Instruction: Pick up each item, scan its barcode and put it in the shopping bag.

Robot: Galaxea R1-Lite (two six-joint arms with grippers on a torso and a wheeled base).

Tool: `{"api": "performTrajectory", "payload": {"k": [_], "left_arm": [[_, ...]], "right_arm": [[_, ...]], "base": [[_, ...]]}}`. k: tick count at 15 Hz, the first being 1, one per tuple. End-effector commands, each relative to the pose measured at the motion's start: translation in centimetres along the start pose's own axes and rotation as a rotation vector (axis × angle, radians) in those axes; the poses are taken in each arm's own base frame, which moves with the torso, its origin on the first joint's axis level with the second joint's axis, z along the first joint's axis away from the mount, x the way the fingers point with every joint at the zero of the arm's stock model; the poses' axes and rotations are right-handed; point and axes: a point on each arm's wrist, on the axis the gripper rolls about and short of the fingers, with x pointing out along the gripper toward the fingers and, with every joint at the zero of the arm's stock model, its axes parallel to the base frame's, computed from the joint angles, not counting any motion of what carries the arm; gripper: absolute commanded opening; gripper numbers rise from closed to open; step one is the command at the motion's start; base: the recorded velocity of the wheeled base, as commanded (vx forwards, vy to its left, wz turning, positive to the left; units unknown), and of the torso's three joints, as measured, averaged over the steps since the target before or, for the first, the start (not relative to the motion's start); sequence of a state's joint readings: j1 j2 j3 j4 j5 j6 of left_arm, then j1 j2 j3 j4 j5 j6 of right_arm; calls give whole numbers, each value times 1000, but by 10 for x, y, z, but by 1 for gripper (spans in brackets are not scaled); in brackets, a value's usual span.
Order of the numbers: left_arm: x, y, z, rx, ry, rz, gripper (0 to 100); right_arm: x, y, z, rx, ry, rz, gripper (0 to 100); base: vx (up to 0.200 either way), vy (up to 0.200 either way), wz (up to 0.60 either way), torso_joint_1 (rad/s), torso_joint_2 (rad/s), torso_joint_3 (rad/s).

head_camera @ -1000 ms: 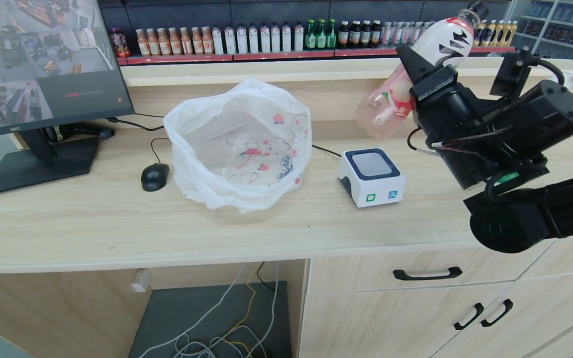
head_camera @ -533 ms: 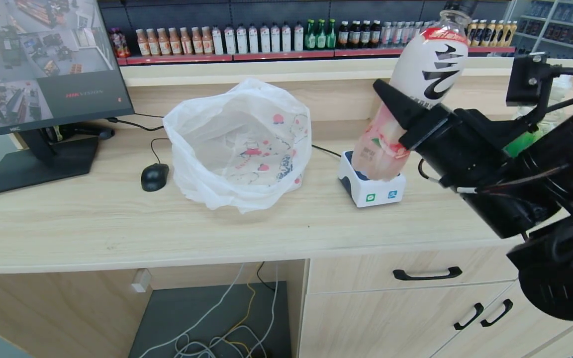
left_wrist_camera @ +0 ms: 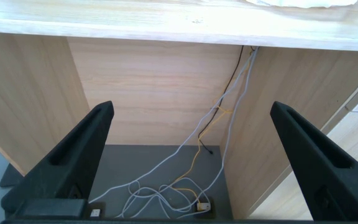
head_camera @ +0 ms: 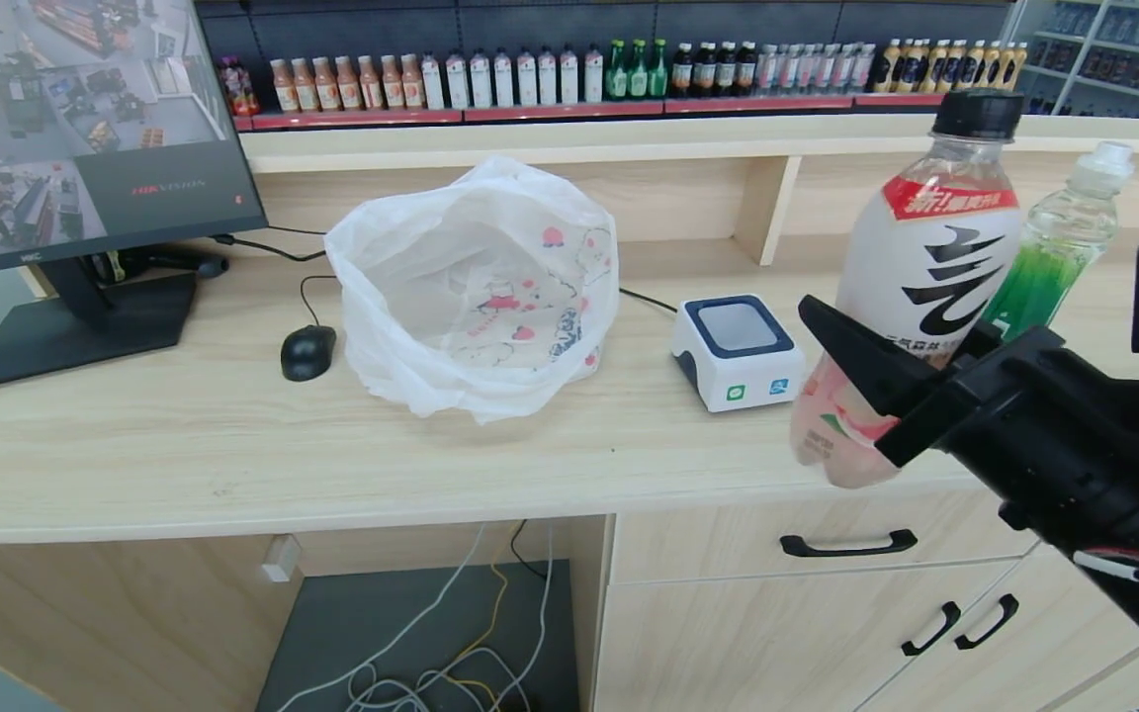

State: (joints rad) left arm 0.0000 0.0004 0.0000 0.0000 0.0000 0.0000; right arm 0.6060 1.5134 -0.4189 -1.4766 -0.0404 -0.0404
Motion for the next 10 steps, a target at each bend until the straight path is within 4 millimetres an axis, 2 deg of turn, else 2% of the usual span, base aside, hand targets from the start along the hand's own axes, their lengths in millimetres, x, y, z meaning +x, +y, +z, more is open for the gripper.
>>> {"api": "performTrajectory", "payload": {"k": [1, 8, 10], "left_arm": [[0, 0, 0, 0, 0, 0, 100], [0, 0, 0, 11, 0, -2, 100], [0, 0, 0, 9, 0, -2, 100]], "right_arm": [[-12, 0, -3, -3, 22, -14, 0], [-20, -3, -7, -11, 39, -26, 0], [-16, -3, -8, -11, 38, -28, 0]], "base": [[0, 0, 0, 0, 0, 0], [0, 0, 0, 0, 0, 0], [0, 0, 0, 0, 0, 0]]}}
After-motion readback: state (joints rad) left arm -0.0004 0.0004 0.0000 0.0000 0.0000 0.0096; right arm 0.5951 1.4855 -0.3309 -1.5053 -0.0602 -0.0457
